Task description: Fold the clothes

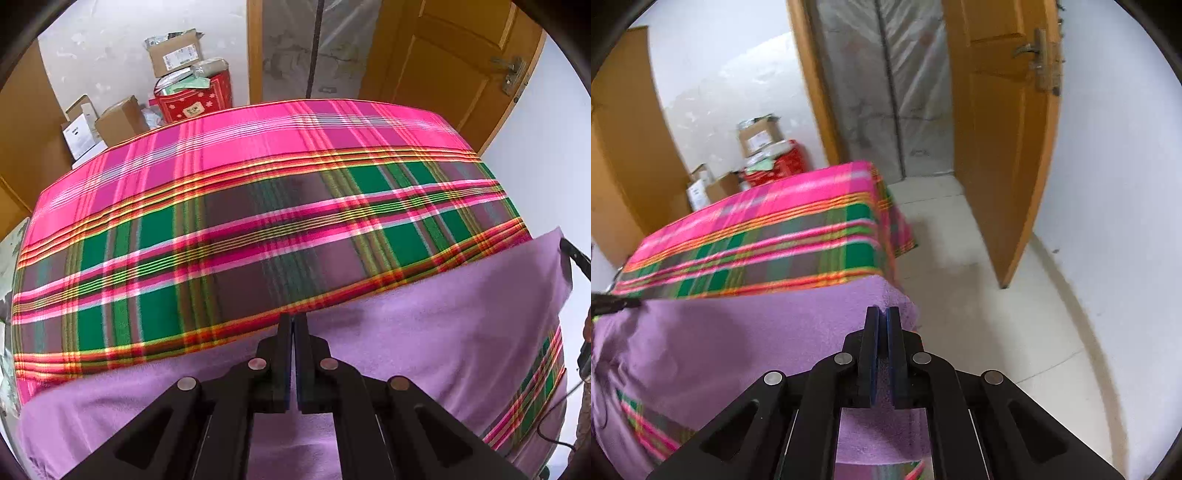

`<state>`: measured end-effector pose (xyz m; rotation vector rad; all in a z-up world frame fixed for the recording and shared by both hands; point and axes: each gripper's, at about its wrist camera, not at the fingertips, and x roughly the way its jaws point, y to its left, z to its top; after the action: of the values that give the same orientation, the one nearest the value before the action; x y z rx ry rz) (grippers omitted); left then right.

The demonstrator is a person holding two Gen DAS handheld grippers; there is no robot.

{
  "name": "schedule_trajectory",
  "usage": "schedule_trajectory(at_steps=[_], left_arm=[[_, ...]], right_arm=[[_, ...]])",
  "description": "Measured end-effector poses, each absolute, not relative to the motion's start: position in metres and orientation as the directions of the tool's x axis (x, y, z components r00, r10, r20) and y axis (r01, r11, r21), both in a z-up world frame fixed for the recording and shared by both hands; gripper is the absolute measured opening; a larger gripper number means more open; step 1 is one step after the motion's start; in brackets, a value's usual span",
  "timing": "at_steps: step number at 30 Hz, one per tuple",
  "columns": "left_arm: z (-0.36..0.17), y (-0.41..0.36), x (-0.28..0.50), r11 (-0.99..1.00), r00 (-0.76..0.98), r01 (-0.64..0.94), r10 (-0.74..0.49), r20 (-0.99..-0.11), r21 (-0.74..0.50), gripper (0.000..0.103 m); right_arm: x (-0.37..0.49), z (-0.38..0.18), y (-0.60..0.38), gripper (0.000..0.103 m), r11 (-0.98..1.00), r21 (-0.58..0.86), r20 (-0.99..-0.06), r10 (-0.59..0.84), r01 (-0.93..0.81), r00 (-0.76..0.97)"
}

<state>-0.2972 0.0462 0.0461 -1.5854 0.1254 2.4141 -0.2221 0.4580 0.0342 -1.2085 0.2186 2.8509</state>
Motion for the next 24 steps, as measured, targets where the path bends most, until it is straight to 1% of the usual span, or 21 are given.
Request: schedule_trajectory(at_steps=[6,9,11,14,19,20,21,24], left_arm=[[0.043,0.057,-0.314,-0.966,-0.376,-0.253,0.156,-0.913,-0.061,0.0],[0.04,0.057,-0.322,-0.968,-0.37,-0.241,0.165,-0.914,-0.077,0.0],[0.038,0.058,-0.323,-0.966,-0.361,-0.246,0.167,-0.918,-0.079,0.0],[0.039,0.056,-0.321,-0.96,-0.353,-0.263,0.186,-0.917,-0.093,0.0],[0.055,0.043,-0.31,-0.957,-0.336,-0.266,0.201,-0.92,-0.112,0.001],[0.061,0.038,-0.305,-0.955,-0.333,-0.269,0.214,-0.918,-0.125,0.001],[0.068,0.034,-0.299,-0.952,-0.33,-0.271,0.228,-0.916,-0.139,0.001],[0.089,0.019,-0.278,-0.946,-0.331,-0.286,0.248,-0.91,-0.153,0.005]], right_arm=[[-0.245,0.031,0.464,0.004,-0.988,0.069,-0.731,0.044,-0.138,-0.681],[-0.259,0.021,0.457,0.005,-0.991,-0.013,-0.749,0.097,-0.131,-0.656],[-0.265,0.015,0.453,0.005,-0.991,-0.041,-0.756,0.115,-0.129,-0.644],[-0.269,0.005,0.458,0.005,-0.988,-0.015,-0.775,0.109,-0.155,-0.623],[-0.265,-0.001,0.463,0.005,-0.971,-0.043,-0.778,0.182,-0.237,-0.602],[-0.262,0.001,0.465,0.005,-0.968,-0.026,-0.779,0.175,-0.248,-0.603],[-0.258,0.004,0.468,0.006,-0.967,0.001,-0.78,0.16,-0.257,-0.605],[-0.243,0.017,0.467,0.018,-0.967,0.04,-0.771,0.13,-0.251,-0.624]])
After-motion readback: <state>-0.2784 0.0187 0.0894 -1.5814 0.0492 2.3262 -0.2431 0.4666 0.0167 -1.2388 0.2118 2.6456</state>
